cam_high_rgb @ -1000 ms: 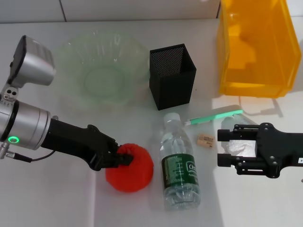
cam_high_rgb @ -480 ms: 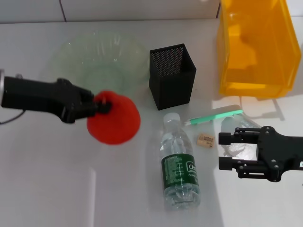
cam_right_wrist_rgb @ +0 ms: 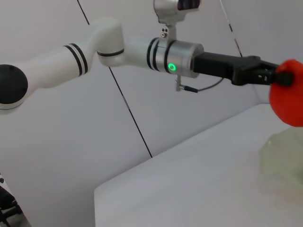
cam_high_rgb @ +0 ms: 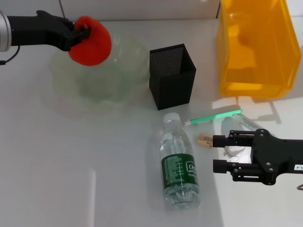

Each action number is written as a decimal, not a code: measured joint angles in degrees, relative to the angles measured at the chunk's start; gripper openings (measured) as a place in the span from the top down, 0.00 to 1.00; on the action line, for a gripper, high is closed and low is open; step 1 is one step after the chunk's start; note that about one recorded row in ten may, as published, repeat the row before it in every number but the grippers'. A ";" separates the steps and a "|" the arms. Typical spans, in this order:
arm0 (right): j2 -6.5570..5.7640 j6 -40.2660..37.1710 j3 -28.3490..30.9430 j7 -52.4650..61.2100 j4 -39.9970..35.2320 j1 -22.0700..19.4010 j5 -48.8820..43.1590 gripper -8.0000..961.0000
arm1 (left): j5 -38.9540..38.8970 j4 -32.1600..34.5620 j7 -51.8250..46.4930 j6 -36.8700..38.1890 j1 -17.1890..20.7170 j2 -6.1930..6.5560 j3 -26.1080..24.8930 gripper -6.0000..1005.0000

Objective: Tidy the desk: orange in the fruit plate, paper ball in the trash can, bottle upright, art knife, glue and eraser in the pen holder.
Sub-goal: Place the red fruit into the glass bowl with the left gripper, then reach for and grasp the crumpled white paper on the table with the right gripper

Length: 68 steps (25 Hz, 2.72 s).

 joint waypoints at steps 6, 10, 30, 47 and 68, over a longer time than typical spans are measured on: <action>0.07 0.00 0.05 -1.09 1.32 -0.11 0.00 0.33 | -0.34 -3.94 0.96 -4.45 -0.10 -0.16 0.55 0.76; 0.09 -0.01 0.08 -1.21 1.38 -0.07 0.00 0.33 | -0.74 -4.03 0.72 -5.20 0.23 -0.27 0.50 0.64; -1.98 -9.43 15.99 1.97 -2.85 1.94 0.02 0.33 | -13.11 -9.16 18.88 33.86 15.68 0.24 2.13 0.15; -3.05 -12.17 -6.67 56.04 -62.30 12.08 -27.52 0.33 | -11.69 -15.83 21.57 32.51 14.26 -0.12 4.29 0.16; 1.14 6.92 -33.42 61.86 -45.22 9.55 -37.05 0.36 | -8.75 -20.35 21.66 28.90 12.28 -0.27 4.36 0.18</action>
